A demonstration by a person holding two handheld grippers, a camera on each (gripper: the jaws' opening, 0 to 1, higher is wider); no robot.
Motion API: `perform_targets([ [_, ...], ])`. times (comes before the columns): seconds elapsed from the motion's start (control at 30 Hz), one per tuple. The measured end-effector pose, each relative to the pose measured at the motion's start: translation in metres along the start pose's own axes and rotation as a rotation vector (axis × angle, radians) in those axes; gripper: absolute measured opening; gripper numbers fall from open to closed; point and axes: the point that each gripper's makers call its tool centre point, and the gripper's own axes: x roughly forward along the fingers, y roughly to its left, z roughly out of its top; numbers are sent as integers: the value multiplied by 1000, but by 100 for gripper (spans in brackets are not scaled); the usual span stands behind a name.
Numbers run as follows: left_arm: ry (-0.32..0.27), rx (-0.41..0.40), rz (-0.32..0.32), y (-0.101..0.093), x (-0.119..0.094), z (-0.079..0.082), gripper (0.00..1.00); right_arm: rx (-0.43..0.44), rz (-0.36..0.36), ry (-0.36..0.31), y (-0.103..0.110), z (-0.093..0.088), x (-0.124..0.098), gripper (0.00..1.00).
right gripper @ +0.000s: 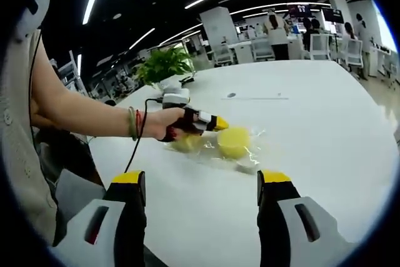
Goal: Compare the silicone blocks by pressing each to a similar depth, holding the contact briefly, and releasing to observe deformation and rebound differences across the visible hardness samples.
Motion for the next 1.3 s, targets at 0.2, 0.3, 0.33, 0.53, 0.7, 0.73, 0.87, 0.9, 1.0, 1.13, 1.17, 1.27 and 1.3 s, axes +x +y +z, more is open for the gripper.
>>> perform_targets([
  [0.2,4,104,-9,-1,-3,1,0,-20,3,11,1,-2,2,67],
  [0.3,5,171,13,0,-7,3,5,-15,5,19,2,-4,3,66],
  [0.33,7,234,24,-1,-10,4,8,-16,9,10,4,-3,3,67],
  [0.53,12,393,49,-8,-21,8,18,-21,22,5,11,-1,4,67],
  [0.7,17,478,53,-17,-36,11,21,-30,33,-2,18,2,3,67],
  [0.73,17,481,49,-19,-40,12,19,-32,33,-2,19,2,3,67],
  [0.87,7,563,47,-26,-58,15,20,-44,40,-14,26,5,0,66],
  [0.9,6,560,44,-27,-62,14,20,-49,40,-13,27,4,0,66],
  [1.0,-9,578,40,-30,-78,14,20,-56,48,-17,33,6,-2,67],
  [1.13,-27,588,41,-29,-102,13,21,-68,56,-18,40,8,-2,67],
  [1.17,-32,591,43,-28,-108,12,22,-71,56,-16,42,8,-2,67],
  [1.27,-47,583,50,-24,-125,11,23,-78,60,-19,46,9,-3,67],
  [1.3,-52,582,52,-23,-130,11,23,-80,64,-20,48,10,-3,66],
])
